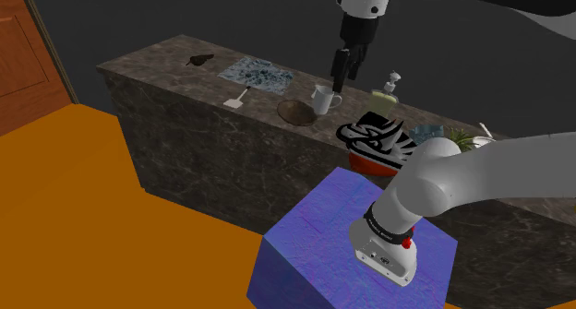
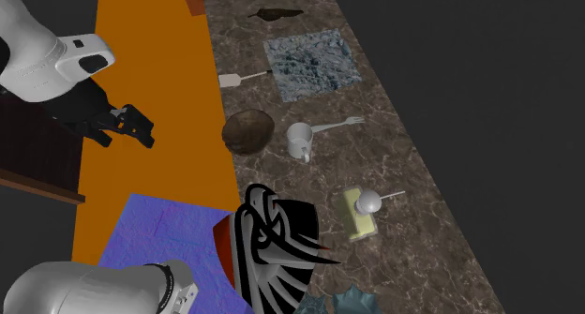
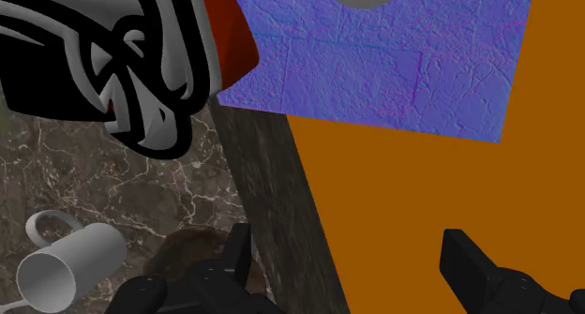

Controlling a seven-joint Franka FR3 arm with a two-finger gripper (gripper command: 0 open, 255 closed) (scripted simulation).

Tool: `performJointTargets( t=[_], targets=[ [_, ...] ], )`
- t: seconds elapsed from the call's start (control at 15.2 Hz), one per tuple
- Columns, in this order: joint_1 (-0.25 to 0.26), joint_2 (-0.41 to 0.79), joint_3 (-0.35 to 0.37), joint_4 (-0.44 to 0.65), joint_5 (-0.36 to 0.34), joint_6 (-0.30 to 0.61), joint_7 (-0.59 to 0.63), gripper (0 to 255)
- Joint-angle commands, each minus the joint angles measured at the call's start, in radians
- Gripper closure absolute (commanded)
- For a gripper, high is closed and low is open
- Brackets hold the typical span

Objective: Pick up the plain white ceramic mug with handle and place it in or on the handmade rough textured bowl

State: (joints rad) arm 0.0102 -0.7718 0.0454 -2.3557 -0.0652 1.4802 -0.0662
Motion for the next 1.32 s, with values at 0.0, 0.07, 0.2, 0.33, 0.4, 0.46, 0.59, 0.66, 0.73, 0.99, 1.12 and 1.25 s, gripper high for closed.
performJointTargets(
  t=[0.0, 0.07, 0.2, 0.33, 0.4, 0.46, 0.59, 0.66, 0.73, 0.99, 1.12, 1.25],
  targets=[
    [0.0, 0.0, 0.0, 0.0, 0.0, 0.0, 0.0, 0],
    [-0.008, 0.011, -0.017, -0.011, -0.011, 0.029, -0.013, 0],
    [-0.023, 0.037, -0.052, -0.03, -0.032, 0.089, -0.038, 0],
    [-0.038, 0.068, -0.087, -0.044, -0.05, 0.149, -0.063, 0],
    [-0.046, 0.086, -0.104, -0.049, -0.059, 0.179, -0.075, 0],
    [-0.054, 0.105, -0.121, -0.053, -0.067, 0.209, -0.087, 0],
    [-0.068, 0.147, -0.155, -0.056, -0.08, 0.268, -0.112, 0],
    [-0.074, 0.169, -0.173, -0.056, -0.086, 0.298, -0.125, 0],
    [-0.08, 0.193, -0.19, -0.054, -0.09, 0.327, -0.137, 0],
    [-0.101, 0.299, -0.258, -0.034, -0.098, 0.442, -0.19, 0],
    [-0.108, 0.358, -0.292, -0.016, -0.093, 0.496, -0.22, 0],
    [-0.114, 0.42, -0.325, 0.007, -0.083, 0.547, -0.251, 0]
  ],
)
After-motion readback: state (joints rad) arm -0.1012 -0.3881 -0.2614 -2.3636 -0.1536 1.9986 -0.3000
